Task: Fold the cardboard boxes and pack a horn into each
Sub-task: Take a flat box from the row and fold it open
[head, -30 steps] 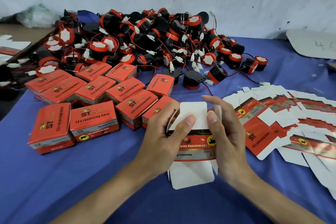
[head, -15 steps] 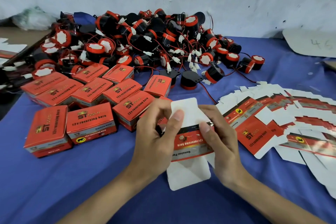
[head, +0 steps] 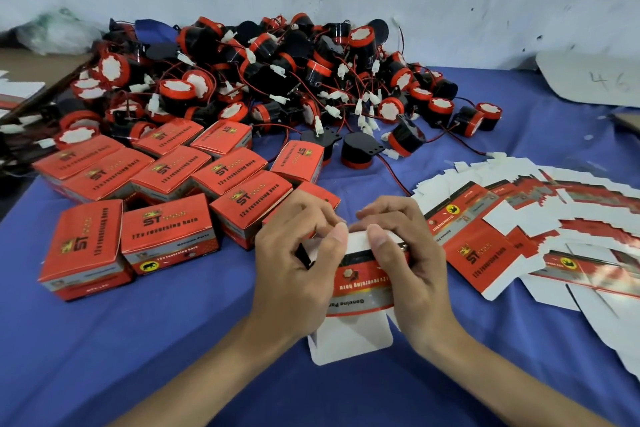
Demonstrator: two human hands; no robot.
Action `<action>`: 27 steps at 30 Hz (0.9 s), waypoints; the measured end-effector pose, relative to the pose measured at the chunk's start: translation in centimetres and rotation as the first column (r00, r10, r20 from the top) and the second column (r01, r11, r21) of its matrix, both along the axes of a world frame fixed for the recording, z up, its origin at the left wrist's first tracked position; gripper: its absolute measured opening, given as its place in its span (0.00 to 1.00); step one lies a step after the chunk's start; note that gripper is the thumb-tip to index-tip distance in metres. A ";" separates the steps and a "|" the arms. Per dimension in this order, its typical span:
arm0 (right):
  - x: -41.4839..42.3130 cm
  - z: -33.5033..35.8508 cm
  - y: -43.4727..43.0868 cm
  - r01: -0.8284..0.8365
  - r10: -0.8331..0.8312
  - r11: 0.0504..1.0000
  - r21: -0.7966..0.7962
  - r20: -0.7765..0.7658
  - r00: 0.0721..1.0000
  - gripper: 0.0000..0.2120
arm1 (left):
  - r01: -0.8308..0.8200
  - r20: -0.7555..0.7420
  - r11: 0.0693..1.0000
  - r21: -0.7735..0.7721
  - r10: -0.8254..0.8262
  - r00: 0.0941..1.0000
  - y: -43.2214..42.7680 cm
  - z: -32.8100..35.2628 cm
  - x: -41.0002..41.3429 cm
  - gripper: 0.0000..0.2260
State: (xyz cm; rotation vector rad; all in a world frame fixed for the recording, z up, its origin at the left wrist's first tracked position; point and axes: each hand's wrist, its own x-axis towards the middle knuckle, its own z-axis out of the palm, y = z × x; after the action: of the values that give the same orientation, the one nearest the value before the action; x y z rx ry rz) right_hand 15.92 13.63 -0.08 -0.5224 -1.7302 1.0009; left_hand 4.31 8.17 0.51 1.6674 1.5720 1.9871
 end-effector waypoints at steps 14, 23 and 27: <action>0.1 -0.1 0.3 0.059 -0.057 0.995 0.086 -0.024 0.998 0.18 | 0.035 -0.074 0.998 0.053 -0.031 0.997 -0.4 -0.6 0.9 0.18; 0.9 1.1 2.3 0.407 -0.392 0.862 0.301 -0.113 0.913 0.09 | -0.026 -0.214 0.976 -0.215 -0.021 0.977 -0.3 0.5 0.4 0.22; 1.0 1.8 1.4 0.207 -0.208 0.978 -0.028 -0.023 0.978 0.14 | -0.228 -0.201 0.974 0.010 0.225 0.953 0.2 0.2 -0.1 0.20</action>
State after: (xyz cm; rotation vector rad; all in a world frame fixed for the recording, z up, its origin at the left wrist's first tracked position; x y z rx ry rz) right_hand 16.88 15.07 1.74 -0.6888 -1.6044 0.8775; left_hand 4.25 8.40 0.73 1.8056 1.9214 1.9533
